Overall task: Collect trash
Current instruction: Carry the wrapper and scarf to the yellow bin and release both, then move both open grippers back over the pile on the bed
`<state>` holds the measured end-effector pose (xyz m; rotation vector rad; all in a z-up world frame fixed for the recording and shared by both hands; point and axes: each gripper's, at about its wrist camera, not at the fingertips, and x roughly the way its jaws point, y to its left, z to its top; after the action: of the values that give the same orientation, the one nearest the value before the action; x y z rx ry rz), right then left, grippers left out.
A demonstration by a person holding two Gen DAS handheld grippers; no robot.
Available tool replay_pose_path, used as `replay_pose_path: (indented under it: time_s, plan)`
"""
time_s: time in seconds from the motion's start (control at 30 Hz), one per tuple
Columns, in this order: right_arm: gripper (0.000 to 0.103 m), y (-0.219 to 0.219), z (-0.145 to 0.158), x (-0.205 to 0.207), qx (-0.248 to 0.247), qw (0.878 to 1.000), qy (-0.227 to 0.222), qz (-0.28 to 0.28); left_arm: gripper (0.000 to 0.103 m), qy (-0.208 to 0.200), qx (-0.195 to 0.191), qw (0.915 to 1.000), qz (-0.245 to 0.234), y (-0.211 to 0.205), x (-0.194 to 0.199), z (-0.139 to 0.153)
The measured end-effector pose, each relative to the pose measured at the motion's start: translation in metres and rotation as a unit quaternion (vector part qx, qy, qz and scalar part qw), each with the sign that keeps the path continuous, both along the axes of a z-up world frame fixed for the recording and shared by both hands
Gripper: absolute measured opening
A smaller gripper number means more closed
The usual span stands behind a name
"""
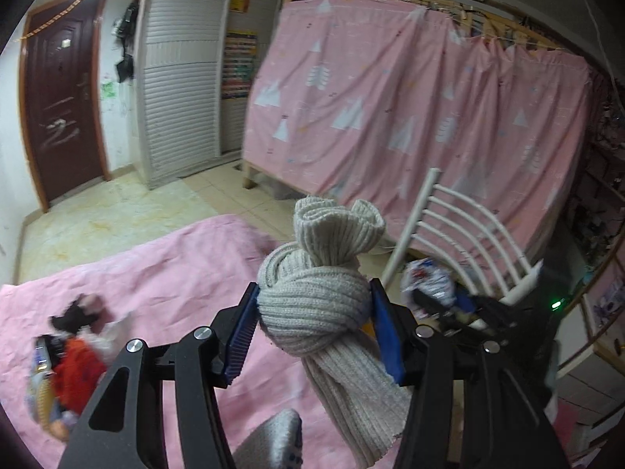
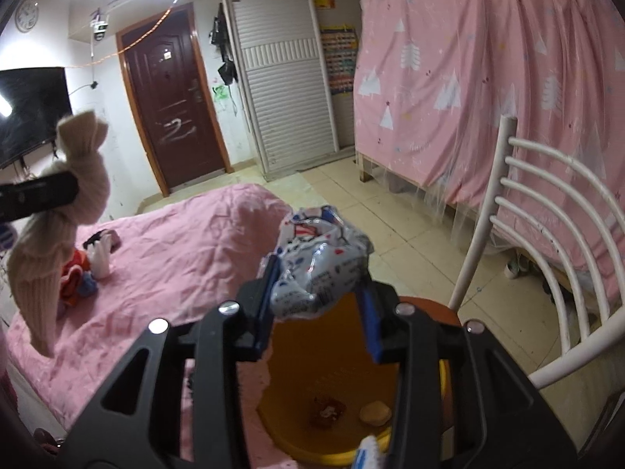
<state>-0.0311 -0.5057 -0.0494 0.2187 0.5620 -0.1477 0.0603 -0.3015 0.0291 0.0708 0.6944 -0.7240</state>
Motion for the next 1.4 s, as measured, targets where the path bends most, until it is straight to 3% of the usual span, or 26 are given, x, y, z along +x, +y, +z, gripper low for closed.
replay_pose_path:
  time_s: [0.1,0.4,0.43,0.53,0.7,1.07,1.2,1.4]
  plan:
    - [0.055,-0.01,-0.007,0.001,0.018,1.0,0.003,-0.002,0.045,0.005,-0.01,0.9998,-0.015,-0.02,-0.001,-0.005]
    - [0.056,-0.036,-0.007,-0.016,0.04,0.998,-0.014,-0.047,0.047,0.007,-0.033,0.9985,-0.042,-0.069,-0.001,-0.018]
    - [0.056,-0.04,-0.007,-0.019,0.043,0.998,-0.017,-0.053,0.049,0.003,-0.037,0.9984,-0.042,-0.072,-0.002,-0.018]
    - [0.056,-0.049,-0.004,-0.02,0.049,0.996,-0.023,-0.065,0.076,-0.006,-0.042,0.9983,-0.04,-0.082,-0.003,-0.017]
    - [0.056,-0.048,-0.004,-0.021,0.05,0.996,-0.023,-0.065,0.078,-0.011,-0.037,0.9985,-0.039,-0.082,-0.006,-0.017]
    - [0.056,-0.017,0.007,-0.014,0.04,0.998,-0.022,-0.031,0.078,-0.011,-0.06,0.9981,-0.011,-0.034,-0.001,-0.002]
    - [0.063,0.008,0.015,-0.003,0.031,0.999,-0.02,-0.008,0.078,-0.02,-0.064,0.9978,0.004,-0.004,0.0,0.005]
    - [0.063,0.056,0.024,0.017,0.013,0.999,-0.015,0.037,0.081,-0.031,-0.065,0.9966,0.04,0.052,0.007,0.016]
